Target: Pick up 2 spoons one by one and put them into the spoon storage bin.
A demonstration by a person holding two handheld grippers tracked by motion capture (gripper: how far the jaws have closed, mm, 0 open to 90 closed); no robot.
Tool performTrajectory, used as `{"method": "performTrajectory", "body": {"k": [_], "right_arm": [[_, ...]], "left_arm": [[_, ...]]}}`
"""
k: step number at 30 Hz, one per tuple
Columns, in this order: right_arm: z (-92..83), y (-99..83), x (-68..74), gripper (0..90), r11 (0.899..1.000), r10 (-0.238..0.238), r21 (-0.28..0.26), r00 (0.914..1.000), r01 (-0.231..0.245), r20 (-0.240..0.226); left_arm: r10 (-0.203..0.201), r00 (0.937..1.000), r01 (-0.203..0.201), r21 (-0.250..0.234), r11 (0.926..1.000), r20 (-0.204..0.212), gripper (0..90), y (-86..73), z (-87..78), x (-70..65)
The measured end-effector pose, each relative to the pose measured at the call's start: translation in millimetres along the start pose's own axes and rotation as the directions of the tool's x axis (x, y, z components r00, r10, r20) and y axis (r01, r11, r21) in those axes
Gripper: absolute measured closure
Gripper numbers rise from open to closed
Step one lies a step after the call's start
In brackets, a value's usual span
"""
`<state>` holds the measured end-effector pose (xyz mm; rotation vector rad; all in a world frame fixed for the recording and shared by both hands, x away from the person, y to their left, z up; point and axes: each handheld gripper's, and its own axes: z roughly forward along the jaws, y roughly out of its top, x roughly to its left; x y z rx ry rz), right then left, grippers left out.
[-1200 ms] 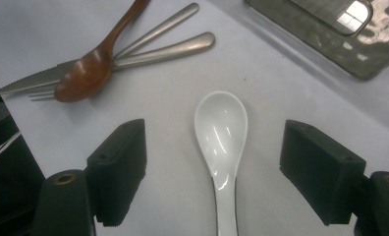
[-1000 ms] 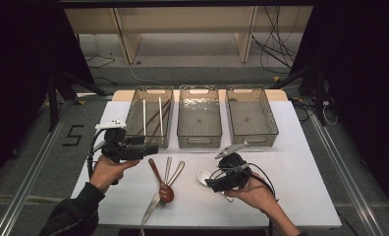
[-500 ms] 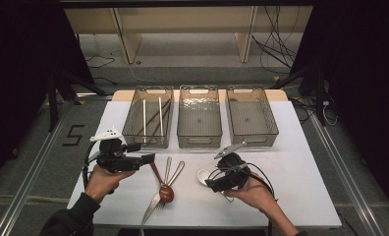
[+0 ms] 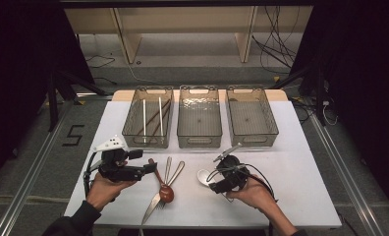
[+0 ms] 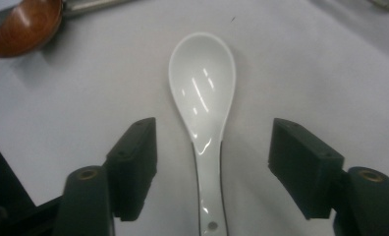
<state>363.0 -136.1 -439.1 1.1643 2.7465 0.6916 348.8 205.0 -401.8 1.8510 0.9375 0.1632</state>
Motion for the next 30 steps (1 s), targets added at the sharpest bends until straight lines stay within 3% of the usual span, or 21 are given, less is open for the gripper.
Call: {"method": "performTrajectory", "body": {"k": [4, 14, 24, 30], "right_arm": [[6.3, -0.2, 1.6, 47.0, 0.998, -0.006, 0.056, 0.9999, 0.005, 0.012], [16.3, -2.1, 5.1, 60.2, 0.990, -0.044, 0.136, 0.9986, 0.040, 0.030], [21.7, -2.4, 5.1, 73.5, 0.984, -0.069, 0.170, 0.9964, 0.060, 0.048], [22.2, -1.3, 7.4, 75.2, 0.980, -0.090, 0.183, 0.9943, 0.079, 0.057]], "left_arm": [[0.008, 0.9999, -0.008, 0.003, 1.0000, 0.007, 15.8, -2.9, -1.0, -2.0], [0.000, 1.0000, 0.000, 0.001, 1.0000, 0.009, 15.8, -4.9, -3.0, -1.5], [0.003, 1.0000, -0.003, 0.002, 1.0000, 0.009, 15.8, -5.6, -2.2, -0.8], [0.006, 1.0000, -0.006, 0.007, 1.0000, 0.005, 15.8, -6.0, -1.8, -0.3]]}}
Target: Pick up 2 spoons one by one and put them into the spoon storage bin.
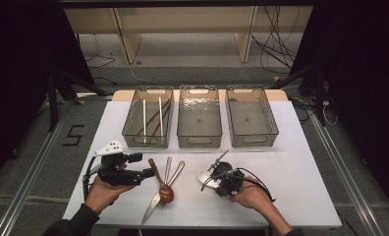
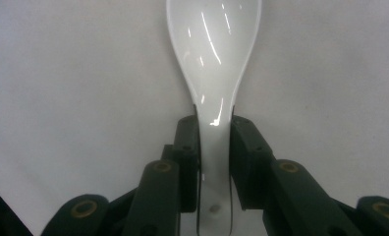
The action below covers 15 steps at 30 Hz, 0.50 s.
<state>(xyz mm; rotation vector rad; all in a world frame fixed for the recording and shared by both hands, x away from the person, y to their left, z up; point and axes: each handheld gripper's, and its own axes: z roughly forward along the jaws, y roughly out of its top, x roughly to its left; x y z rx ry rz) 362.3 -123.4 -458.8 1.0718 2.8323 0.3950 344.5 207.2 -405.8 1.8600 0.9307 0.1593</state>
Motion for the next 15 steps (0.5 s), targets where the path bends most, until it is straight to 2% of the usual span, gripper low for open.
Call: {"method": "performTrajectory", "body": {"k": [8, 15], "right_arm": [[-0.5, 0.3, -1.3, 75.9, 1.000, 0.003, -0.012, 1.0000, -0.003, -0.009], [-4.5, 0.4, -5.4, 76.0, 0.999, 0.031, -0.043, 0.9985, -0.033, -0.044]], "left_arm": [[0.004, 1.0000, -0.004, -0.002, 1.0000, -0.004, 15.8, -0.2, 0.0, 0.8], [0.003, 1.0000, -0.003, 0.003, 1.0000, -0.007, 15.8, -0.6, 0.0, 1.7]]}}
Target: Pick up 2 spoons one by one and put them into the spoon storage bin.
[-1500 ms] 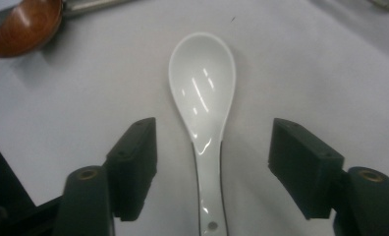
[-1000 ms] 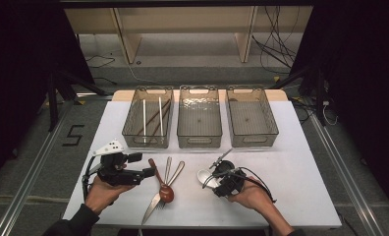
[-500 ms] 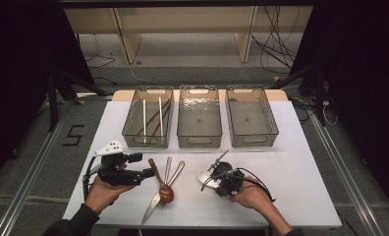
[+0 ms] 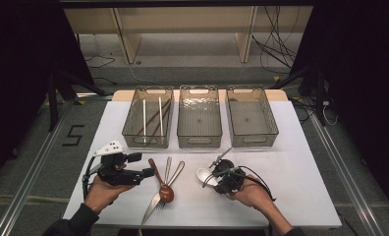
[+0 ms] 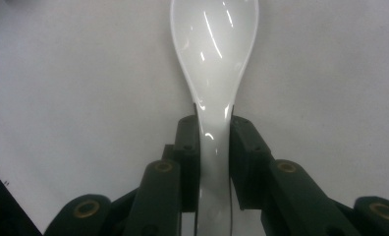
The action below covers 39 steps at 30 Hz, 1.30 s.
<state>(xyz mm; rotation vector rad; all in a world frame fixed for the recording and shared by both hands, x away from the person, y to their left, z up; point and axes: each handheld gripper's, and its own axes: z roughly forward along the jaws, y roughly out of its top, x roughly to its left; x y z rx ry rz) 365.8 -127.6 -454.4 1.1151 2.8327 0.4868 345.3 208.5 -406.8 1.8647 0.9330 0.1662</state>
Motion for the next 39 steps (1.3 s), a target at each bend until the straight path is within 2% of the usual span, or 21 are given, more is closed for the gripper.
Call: {"method": "performTrajectory", "body": {"k": [10, 17, 24, 33, 39], "right_arm": [[-8.4, 0.0, -3.0, 76.1, 0.998, 0.013, -0.057, 0.9999, -0.014, -0.009], [-23.1, 2.8, -4.8, 76.1, 0.992, 0.021, -0.127, 0.9996, -0.023, -0.017], [-44.1, 10.7, -6.6, 76.1, 0.977, 0.021, -0.212, 0.9996, -0.024, -0.018], [-57.4, 27.9, -22.6, 76.1, 0.958, 0.053, -0.281, 0.9981, -0.060, -0.031], [-63.2, 41.6, -36.1, 76.1, 0.945, 0.087, -0.315, 0.9960, -0.088, -0.017]], "left_arm": [[0.002, 1.0000, -0.002, 0.000, 1.0000, -0.002, 15.8, 0.1, -0.4, 0.9], [-0.001, 1.0000, 0.001, -0.008, 1.0000, -0.008, 15.8, 0.2, -1.2, 1.5], [-0.004, 0.9998, 0.003, -0.018, 0.9998, -0.017, 15.8, 0.0, -2.2, 3.3], [-0.008, 0.9998, 0.008, -0.024, 0.9997, -0.021, 15.8, 0.0, -1.9, 3.5], [-0.010, 0.9998, 0.010, -0.030, 0.9995, -0.019, 15.8, 0.0, -2.6, 3.6]]}}
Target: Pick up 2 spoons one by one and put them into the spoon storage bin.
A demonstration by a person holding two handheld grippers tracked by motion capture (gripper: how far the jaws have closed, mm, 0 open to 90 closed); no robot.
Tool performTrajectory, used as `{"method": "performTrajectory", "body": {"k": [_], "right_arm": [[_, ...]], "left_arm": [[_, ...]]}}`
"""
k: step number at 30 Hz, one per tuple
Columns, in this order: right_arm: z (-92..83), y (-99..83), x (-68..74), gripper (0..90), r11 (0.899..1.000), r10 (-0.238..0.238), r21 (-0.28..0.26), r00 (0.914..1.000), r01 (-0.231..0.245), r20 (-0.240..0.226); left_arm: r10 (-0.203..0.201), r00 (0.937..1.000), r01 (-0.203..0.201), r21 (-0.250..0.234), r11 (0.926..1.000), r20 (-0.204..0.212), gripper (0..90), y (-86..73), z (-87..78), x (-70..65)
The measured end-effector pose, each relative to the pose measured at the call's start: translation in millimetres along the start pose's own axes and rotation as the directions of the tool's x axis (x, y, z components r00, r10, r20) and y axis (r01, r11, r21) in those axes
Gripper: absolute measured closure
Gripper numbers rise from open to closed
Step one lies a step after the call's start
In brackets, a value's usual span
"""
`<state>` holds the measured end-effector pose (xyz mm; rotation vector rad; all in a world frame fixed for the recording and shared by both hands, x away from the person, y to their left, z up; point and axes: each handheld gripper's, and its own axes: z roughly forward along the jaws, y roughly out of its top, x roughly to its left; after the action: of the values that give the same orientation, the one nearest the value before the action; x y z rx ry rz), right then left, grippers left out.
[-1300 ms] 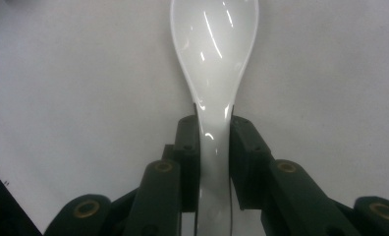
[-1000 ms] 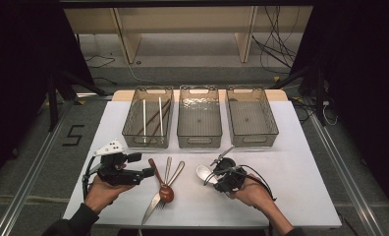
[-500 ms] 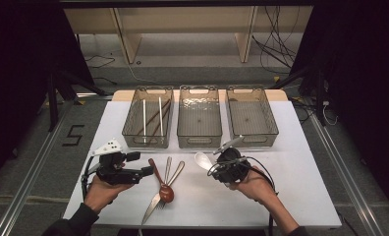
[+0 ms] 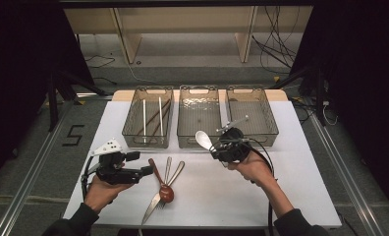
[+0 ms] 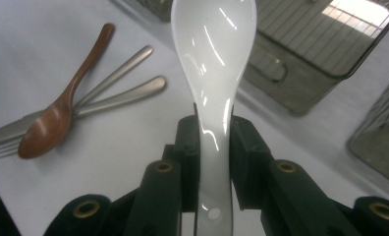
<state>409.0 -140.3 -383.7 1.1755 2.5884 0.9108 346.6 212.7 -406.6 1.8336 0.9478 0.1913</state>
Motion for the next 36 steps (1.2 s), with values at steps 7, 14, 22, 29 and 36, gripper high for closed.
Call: {"method": "performTrajectory", "body": {"k": [7, 14, 22, 29, 36], "right_arm": [[0.9, 13.8, -11.0, 76.0, 0.999, 0.032, -0.020, 0.9994, -0.032, 0.014], [3.8, 28.0, -18.5, 76.0, 0.998, 0.053, -0.036, 0.9981, -0.052, 0.031], [10.7, 45.7, -26.4, 76.0, 0.997, 0.072, -0.037, 0.9962, -0.070, 0.049], [21.5, 57.9, -30.4, 76.0, 0.996, 0.085, -0.025, 0.9940, -0.083, 0.069], [31.6, 72.5, -37.0, 76.0, 0.995, 0.095, -0.003, 0.9913, -0.095, 0.090]], "left_arm": [[0.005, 1.0000, -0.005, -0.002, 1.0000, -0.002, 15.8, 0.2, -0.5, 0.2], [0.003, 1.0000, -0.003, -0.011, 0.9999, -0.004, 15.8, 0.4, -0.9, 0.0], [0.005, 1.0000, -0.005, -0.015, 0.9999, -0.006, 15.8, 0.4, -1.6, 0.3], [0.005, 1.0000, -0.005, -0.017, 0.9998, -0.008, 15.8, 0.4, -1.5, 0.1], [0.008, 0.9999, -0.008, -0.017, 0.9998, -0.008, 15.8, 0.5, -2.0, 0.2]]}}
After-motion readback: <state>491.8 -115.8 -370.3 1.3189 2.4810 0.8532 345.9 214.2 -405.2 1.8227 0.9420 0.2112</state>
